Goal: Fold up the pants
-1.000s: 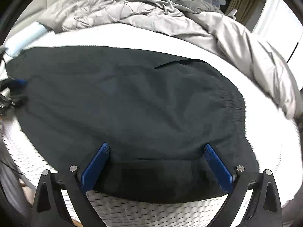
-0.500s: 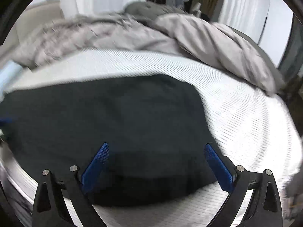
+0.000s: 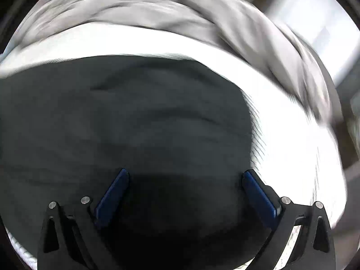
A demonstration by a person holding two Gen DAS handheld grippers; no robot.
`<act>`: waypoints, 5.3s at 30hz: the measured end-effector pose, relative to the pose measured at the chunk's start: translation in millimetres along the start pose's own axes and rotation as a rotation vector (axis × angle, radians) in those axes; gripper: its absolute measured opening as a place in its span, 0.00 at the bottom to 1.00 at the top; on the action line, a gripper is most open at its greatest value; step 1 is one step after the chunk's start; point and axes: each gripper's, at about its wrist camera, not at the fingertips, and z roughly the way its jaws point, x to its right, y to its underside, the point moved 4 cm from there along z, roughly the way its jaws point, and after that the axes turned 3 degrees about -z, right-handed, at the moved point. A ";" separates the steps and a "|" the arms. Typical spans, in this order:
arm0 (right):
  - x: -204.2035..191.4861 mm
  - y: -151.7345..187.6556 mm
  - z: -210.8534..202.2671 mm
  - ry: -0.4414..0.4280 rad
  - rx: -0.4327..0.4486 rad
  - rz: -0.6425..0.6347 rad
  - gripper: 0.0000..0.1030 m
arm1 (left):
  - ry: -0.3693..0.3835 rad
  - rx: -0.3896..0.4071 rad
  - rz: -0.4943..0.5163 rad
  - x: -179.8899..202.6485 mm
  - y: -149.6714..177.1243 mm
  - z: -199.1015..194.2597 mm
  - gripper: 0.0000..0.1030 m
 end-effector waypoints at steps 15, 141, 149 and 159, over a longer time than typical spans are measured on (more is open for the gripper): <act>-96.1 -62.4 -20.8 -0.295 0.100 -0.054 0.99 | -0.024 -0.068 0.025 13.9 -61.4 42.7 0.99; -223.2 -27.9 -74.7 -0.358 -0.032 -0.342 1.00 | -0.232 0.100 -0.292 -186.1 47.5 -97.9 0.99; -237.0 -56.3 -112.1 -0.452 0.137 -0.234 1.00 | -0.126 0.039 -0.159 -149.4 -25.3 -70.4 0.99; -261.0 -59.3 -59.1 -0.341 0.007 -0.362 1.00 | -0.145 -0.046 -0.093 -155.3 -11.7 -26.5 1.00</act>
